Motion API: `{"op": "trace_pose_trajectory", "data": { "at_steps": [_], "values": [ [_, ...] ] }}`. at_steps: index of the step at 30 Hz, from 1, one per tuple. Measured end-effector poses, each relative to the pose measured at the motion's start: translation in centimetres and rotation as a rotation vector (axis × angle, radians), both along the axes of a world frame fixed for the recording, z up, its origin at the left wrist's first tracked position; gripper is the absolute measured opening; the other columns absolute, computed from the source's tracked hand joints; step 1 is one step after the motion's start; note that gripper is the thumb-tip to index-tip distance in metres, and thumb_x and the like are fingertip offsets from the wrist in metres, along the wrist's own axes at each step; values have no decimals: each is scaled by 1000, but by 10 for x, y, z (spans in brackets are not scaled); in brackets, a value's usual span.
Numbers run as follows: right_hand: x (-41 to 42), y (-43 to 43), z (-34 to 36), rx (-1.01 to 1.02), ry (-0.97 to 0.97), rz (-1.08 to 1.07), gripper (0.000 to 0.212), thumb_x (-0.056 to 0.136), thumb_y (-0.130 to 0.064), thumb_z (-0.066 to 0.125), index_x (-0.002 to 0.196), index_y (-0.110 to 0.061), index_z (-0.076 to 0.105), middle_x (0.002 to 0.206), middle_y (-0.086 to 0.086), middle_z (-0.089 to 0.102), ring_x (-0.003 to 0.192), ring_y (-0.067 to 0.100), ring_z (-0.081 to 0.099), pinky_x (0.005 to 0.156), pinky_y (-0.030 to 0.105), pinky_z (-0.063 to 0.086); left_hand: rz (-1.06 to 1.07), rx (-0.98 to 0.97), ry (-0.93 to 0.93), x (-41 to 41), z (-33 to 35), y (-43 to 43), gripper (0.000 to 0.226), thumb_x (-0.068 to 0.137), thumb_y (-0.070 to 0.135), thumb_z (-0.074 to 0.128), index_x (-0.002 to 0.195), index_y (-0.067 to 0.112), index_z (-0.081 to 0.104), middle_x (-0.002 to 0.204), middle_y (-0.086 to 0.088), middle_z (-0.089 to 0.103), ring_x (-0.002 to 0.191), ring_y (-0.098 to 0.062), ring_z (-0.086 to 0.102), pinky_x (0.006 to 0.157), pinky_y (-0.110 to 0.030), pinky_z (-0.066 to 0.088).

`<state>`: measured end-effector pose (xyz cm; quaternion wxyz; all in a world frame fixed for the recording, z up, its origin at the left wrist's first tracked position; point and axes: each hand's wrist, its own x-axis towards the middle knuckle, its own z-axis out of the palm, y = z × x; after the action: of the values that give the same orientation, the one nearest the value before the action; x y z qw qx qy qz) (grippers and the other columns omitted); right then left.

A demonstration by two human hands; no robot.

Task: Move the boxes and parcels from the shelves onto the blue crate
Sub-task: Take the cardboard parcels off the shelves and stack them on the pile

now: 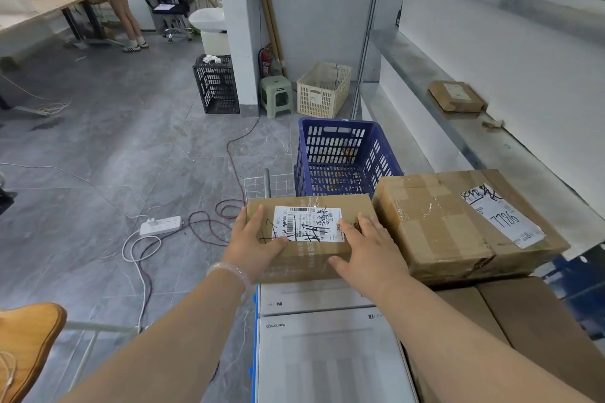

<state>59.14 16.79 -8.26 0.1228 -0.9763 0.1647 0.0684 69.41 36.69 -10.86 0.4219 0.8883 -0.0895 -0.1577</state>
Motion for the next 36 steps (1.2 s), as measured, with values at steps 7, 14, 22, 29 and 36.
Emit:
{"op": "trace_pose_trajectory", "data": {
  "at_steps": [7, 14, 22, 29, 36],
  "values": [
    [2, -3, -2, -10, -35, 16, 81, 90, -60, 52, 156, -29, 16, 164, 5, 5, 150, 21, -1, 121, 35, 4, -11, 8, 1, 3, 0, -6, 83, 88, 42, 67, 154, 32, 20, 164, 7, -4, 150, -14, 8, 118, -34, 18],
    [1, -8, -7, -14, -66, 29, 79, 89, -59, 54, 154, -34, 17, 163, 6, 6, 150, 23, 1, 121, 36, 6, -21, 17, 14, 3, -1, -10, 83, 88, 43, 67, 155, 33, 18, 163, 6, -4, 150, -16, 8, 118, -37, 19],
    [-4, -8, -11, -54, -98, 72, 80, 89, -60, 53, 154, -35, 14, 164, 5, 5, 150, 23, -2, 122, 38, 4, 4, 85, -106, -6, -5, -6, 82, 85, 54, 64, 153, 35, 23, 163, 8, -4, 150, -20, 5, 121, -43, 17],
    [-6, -8, -13, -72, -92, 110, 84, 89, -60, 53, 155, -34, 9, 164, 7, 3, 150, 23, -3, 122, 40, 2, -37, 264, -141, -23, 5, -8, 74, 88, 61, 55, 152, 41, 24, 163, 9, -8, 150, -24, 0, 121, -44, 10],
    [-32, -1, -5, -77, -150, 194, 86, 89, -61, 52, 155, -34, 6, 164, 5, 2, 151, 23, -4, 122, 39, 1, -61, 438, -265, -56, 24, -11, 74, 87, 67, 50, 151, 46, 19, 163, 8, -12, 150, -21, -6, 122, -45, 3]
  ]
}}
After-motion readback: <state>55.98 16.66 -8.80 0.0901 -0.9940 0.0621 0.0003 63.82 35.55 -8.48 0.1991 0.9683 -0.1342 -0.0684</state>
